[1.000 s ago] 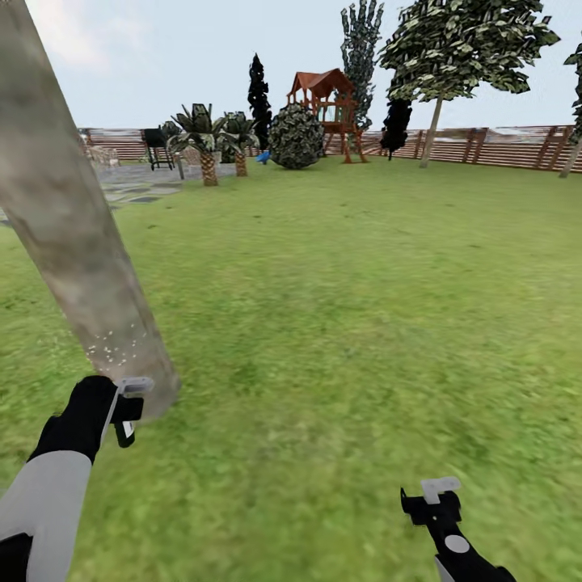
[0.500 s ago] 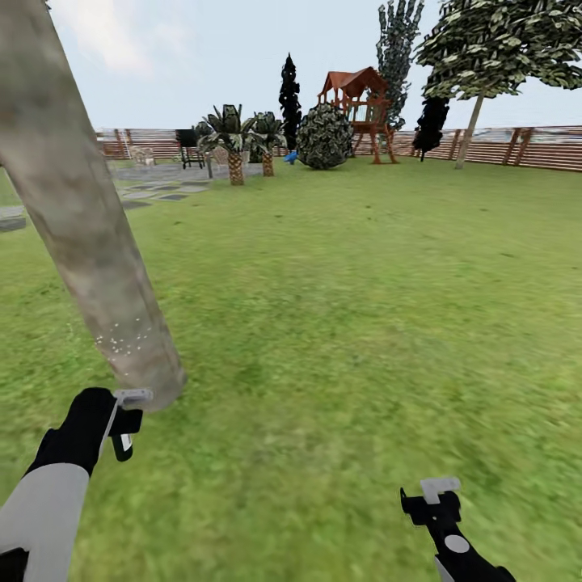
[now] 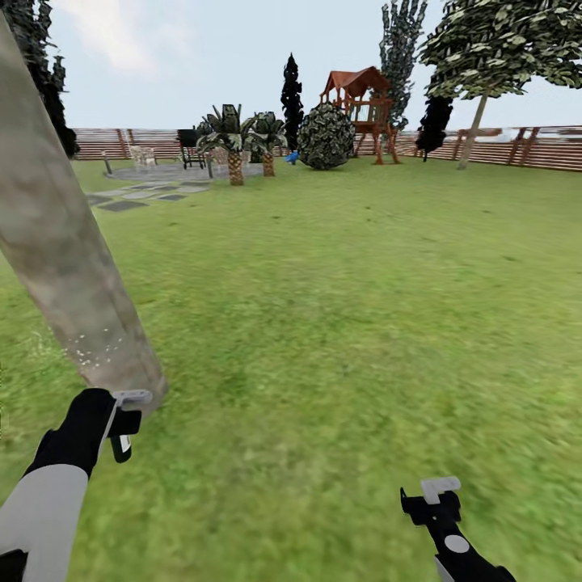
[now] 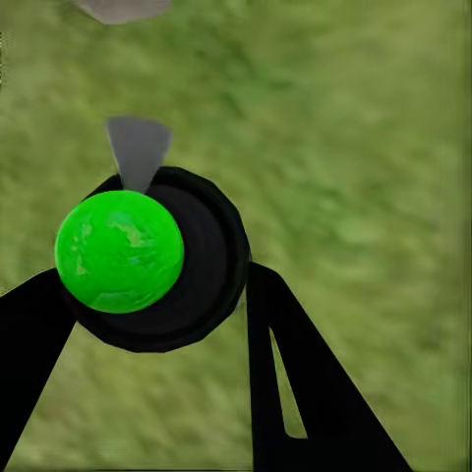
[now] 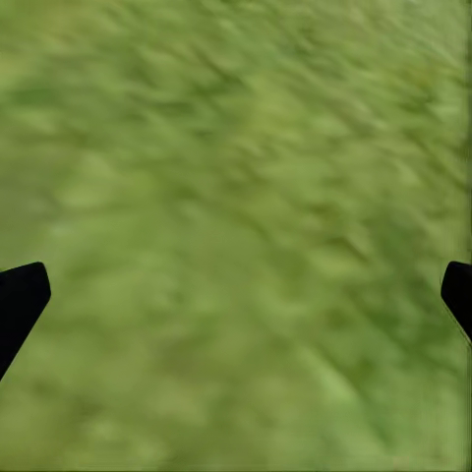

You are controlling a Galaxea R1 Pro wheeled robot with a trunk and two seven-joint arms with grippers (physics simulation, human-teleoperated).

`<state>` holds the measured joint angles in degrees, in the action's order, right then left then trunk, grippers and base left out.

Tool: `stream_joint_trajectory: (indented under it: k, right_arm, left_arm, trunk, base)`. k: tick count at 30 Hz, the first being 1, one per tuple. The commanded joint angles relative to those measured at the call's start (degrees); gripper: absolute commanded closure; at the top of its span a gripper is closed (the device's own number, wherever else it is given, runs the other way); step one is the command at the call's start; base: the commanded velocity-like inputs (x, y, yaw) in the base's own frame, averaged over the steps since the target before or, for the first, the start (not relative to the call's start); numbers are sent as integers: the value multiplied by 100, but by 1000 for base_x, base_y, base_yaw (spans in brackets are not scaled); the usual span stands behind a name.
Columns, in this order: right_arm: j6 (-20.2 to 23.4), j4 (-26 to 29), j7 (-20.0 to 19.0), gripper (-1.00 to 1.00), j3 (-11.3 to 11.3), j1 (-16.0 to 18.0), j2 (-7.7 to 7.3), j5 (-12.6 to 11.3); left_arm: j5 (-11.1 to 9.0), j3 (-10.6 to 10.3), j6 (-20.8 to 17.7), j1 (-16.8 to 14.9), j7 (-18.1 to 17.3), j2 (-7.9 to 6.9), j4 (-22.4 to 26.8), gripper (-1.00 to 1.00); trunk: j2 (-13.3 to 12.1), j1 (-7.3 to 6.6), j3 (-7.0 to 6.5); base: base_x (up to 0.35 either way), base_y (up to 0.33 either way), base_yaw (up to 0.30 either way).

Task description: In the garden, pick up the pesticide atomizer on the floor and spray pesticide onto both trees until each tree trunk is fully covered.

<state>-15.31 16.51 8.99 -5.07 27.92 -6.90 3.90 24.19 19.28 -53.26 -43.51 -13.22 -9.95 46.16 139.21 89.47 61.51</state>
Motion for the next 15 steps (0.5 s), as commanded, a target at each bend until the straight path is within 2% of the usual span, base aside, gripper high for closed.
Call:
stream_joint_trajectory:
  k: [1, 7, 11, 15]
  right_arm:
    - [2, -3, 59, -100, -46, 3, -4, 41]
    - [2, -4, 59, -100, -46, 2, -4, 41]
    - [2, -5, 59, -100, -46, 3, -4, 41]
    - [2, -7, 59, -100, -46, 1, -4, 41]
  left_arm:
    - [59, 14, -18, 5, -58, -4, 7, 100]
    - [51, 28, -5, 186, -58, -49, -31, 100]
    - [49, 27, -1, 217, -58, -97, -35, 100]
    - [43, 27, -1, 220, -58, -80, -17, 100]
  trunk:
    - [2, 0, 5]
    - [2, 0, 5]
    - [2, 0, 5]
    - [2, 0, 5]
  base:
    - [143, -245, 208]
    - [105, -208, 264]
    - [16, -34, 277]
    - [1, -3, 277]
